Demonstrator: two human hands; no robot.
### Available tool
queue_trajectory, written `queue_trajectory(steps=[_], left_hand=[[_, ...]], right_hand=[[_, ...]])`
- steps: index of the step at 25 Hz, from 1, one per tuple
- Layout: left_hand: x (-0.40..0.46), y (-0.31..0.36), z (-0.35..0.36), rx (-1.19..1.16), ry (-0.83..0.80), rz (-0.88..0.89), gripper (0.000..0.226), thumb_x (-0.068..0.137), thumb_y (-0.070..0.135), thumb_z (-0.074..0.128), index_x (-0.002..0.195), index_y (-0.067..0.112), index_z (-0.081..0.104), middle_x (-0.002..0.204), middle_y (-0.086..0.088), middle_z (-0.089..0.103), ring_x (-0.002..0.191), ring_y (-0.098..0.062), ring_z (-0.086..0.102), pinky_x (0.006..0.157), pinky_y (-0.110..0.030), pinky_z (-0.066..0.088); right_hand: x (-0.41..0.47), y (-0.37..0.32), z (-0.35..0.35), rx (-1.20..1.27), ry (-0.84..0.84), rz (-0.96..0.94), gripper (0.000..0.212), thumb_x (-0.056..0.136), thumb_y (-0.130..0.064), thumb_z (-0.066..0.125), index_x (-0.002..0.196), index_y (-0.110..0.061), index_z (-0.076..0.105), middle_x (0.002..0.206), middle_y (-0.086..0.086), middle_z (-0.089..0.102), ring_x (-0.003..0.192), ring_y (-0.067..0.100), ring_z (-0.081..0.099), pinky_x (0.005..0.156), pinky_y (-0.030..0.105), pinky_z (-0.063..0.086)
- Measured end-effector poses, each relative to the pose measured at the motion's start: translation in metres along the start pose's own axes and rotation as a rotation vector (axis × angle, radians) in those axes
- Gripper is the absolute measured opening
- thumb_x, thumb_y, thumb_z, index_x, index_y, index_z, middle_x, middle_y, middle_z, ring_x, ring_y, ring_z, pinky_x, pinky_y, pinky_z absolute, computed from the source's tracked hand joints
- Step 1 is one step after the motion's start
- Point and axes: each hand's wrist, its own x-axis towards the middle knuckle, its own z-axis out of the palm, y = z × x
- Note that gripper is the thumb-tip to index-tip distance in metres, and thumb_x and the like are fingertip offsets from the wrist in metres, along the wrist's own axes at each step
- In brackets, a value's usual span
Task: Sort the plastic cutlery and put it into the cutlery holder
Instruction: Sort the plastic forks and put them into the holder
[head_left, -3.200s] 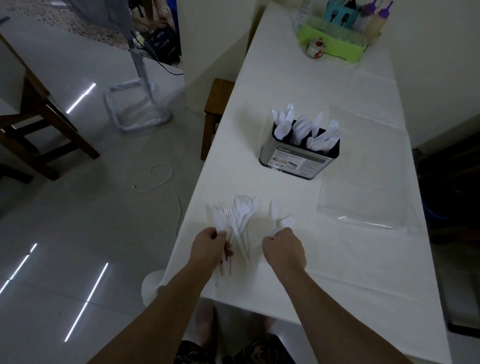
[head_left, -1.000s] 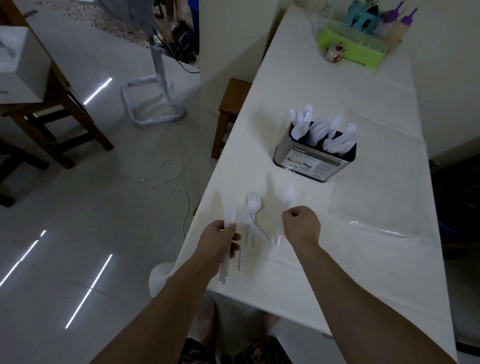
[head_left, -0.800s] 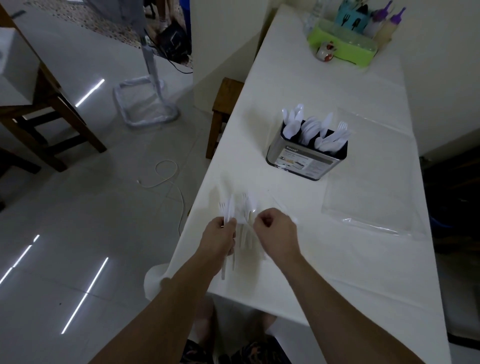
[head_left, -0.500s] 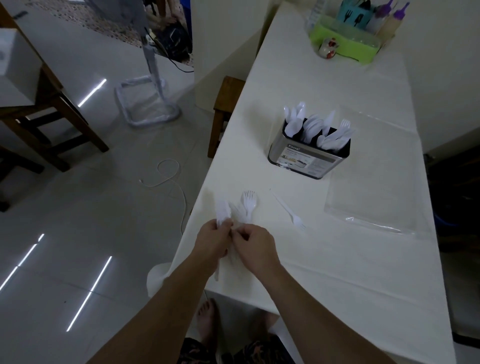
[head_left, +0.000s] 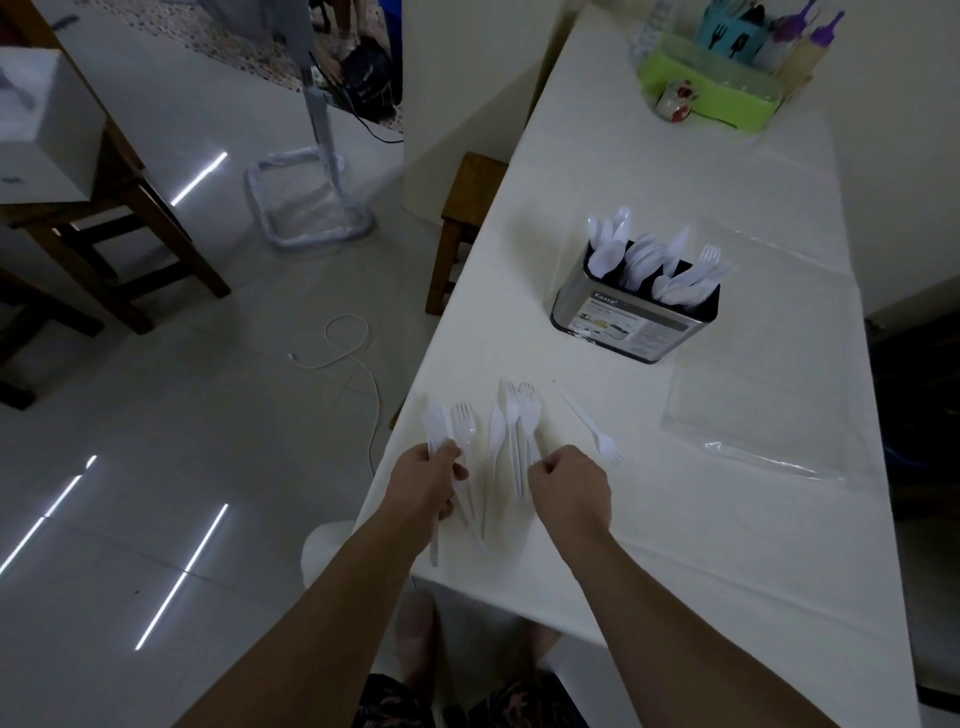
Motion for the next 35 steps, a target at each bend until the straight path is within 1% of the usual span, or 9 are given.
queue_trajectory(steps=[3,6,8,11,14,19,25,31,35], left_hand=[[-0.002,0.000,-0.001,-0.008,-0.003,0.000,0.025,0.100,0.027,0.052,0.100,0.005,0.065,0.082,-0.008,0.064,0.055,-0.017,0.045,0.051,-0.029,0.039],[-0.002,-0.001,-0.002,0.009,-0.002,-0.002,0.025,0.099,0.028,0.052,0.098,0.007,0.066,0.083,-0.008,0.065,0.055,-0.017,0.046,0.052,-0.029,0.041],[-0.002,-0.002,-0.002,0.014,-0.005,0.003,0.025,0.099,0.028,0.052,0.097,0.007,0.066,0.083,-0.008,0.065,0.055,-0.018,0.047,0.052,-0.030,0.042],[-0.004,-0.003,0.001,0.030,-0.002,0.009,0.026,0.100,0.028,0.051,0.097,0.008,0.066,0.082,-0.008,0.066,0.056,-0.018,0.048,0.053,-0.031,0.042],[-0.005,-0.003,0.000,0.034,0.001,0.019,0.026,0.099,0.027,0.051,0.095,0.007,0.066,0.082,-0.009,0.066,0.055,-0.019,0.048,0.053,-0.031,0.042],[-0.006,-0.004,-0.003,0.029,0.006,0.016,0.026,0.100,0.026,0.050,0.094,0.006,0.066,0.082,-0.010,0.065,0.056,-0.019,0.048,0.052,-0.030,0.041],[-0.006,-0.006,0.003,0.091,-0.009,0.059,0.033,0.099,0.029,0.050,0.091,0.001,0.066,0.074,-0.012,0.062,0.056,-0.021,0.050,0.056,-0.034,0.043],[-0.001,-0.002,0.010,0.241,-0.049,0.100,0.048,0.100,0.048,0.040,0.100,0.008,0.066,0.091,-0.014,0.070,0.084,-0.032,0.068,0.080,-0.049,0.058],[-0.006,0.003,0.013,0.173,-0.184,0.112,0.055,0.099,0.054,0.041,0.098,0.003,0.063,0.072,-0.010,0.058,0.064,-0.022,0.054,0.059,-0.037,0.050]], right_hand=[[0.003,0.003,0.000,0.073,-0.023,0.082,0.019,0.090,-0.024,0.050,0.087,-0.012,0.064,0.069,-0.002,0.062,0.058,0.012,0.057,0.045,0.021,0.035],[-0.001,-0.001,-0.002,0.081,0.022,0.092,0.020,0.094,-0.028,0.049,0.101,-0.014,0.062,0.088,0.000,0.064,0.069,0.016,0.061,0.052,0.024,0.041],[-0.009,-0.006,-0.002,0.053,0.073,-0.007,0.020,0.096,-0.032,0.051,0.108,-0.017,0.059,0.102,0.000,0.060,0.077,0.016,0.061,0.060,0.027,0.046],[-0.021,-0.017,0.006,-0.056,0.055,-0.201,0.028,0.093,-0.045,0.054,0.103,-0.020,0.061,0.098,-0.002,0.060,0.081,0.014,0.057,0.065,0.028,0.048],[-0.024,-0.027,0.012,-0.168,0.031,-0.235,0.037,0.090,-0.055,0.056,0.102,-0.020,0.060,0.097,-0.001,0.059,0.087,0.017,0.059,0.067,0.029,0.049],[-0.030,-0.032,0.016,-0.275,-0.067,-0.224,0.021,0.097,-0.034,0.051,0.095,-0.017,0.063,0.091,0.000,0.065,0.084,0.019,0.066,0.061,0.027,0.043],[-0.044,-0.035,0.014,0.053,-0.110,-0.157,0.022,0.087,-0.044,0.058,0.088,-0.023,0.063,0.078,-0.009,0.064,0.068,0.010,0.061,0.061,0.026,0.051],[-0.058,-0.035,0.014,0.201,-0.130,-0.200,0.023,0.090,-0.046,0.057,0.095,-0.024,0.065,0.082,-0.011,0.066,0.073,0.006,0.062,0.069,0.024,0.054],[-0.053,-0.031,0.007,0.204,-0.110,-0.244,0.021,0.092,-0.042,0.059,0.098,-0.024,0.065,0.084,-0.011,0.067,0.075,0.007,0.063,0.074,0.024,0.056]])
